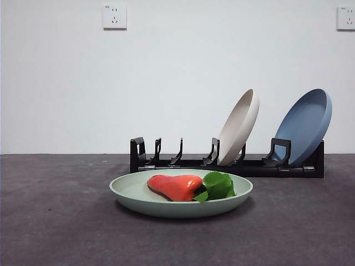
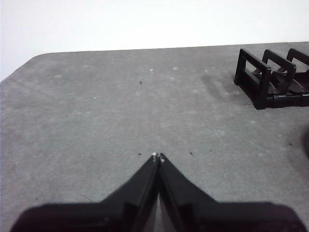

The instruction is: Take the green plate from the plate rack,put the plate on the table,take the carrot from the table,put the carrot in the plate

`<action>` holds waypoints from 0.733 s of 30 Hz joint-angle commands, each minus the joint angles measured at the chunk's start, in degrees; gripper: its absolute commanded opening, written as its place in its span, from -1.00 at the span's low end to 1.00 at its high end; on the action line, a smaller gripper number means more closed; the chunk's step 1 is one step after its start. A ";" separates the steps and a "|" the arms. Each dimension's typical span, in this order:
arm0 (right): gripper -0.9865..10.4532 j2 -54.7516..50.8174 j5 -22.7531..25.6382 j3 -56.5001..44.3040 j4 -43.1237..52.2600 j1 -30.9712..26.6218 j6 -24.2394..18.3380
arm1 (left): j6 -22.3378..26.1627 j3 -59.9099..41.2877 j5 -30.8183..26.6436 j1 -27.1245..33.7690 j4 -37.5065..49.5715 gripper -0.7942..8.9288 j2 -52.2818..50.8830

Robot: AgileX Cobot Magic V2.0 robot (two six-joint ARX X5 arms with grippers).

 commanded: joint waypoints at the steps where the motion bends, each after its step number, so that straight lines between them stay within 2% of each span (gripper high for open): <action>1: -0.83 -0.07 0.09 -0.17 0.31 0.11 -0.09 | -0.57 -0.79 0.33 0.20 0.13 -0.84 -0.15; 8: -0.83 -0.07 0.09 -0.17 0.28 0.11 -0.13 | -0.57 -0.79 0.33 0.20 0.13 -0.84 -0.15; 11: -0.83 -1.84 3.10 -0.20 2.10 -1.64 -4.44 | -0.57 -0.79 0.33 0.20 0.13 -0.84 -0.15; 13: -0.83 -3.39 4.81 -0.52 6.10 -4.35 -5.95 | -0.57 -0.79 0.33 0.20 0.13 -0.84 -0.15; 18: -0.83 -9.79 1.33 -4.50 20.09 -16.28 -6.51 | -0.57 -0.79 0.35 0.20 0.13 -0.84 -0.15; 22: -0.83 -15.39 1.40 -11.61 29.48 -24.96 -8.39 | -0.57 -0.79 0.35 0.20 0.13 -0.84 -0.15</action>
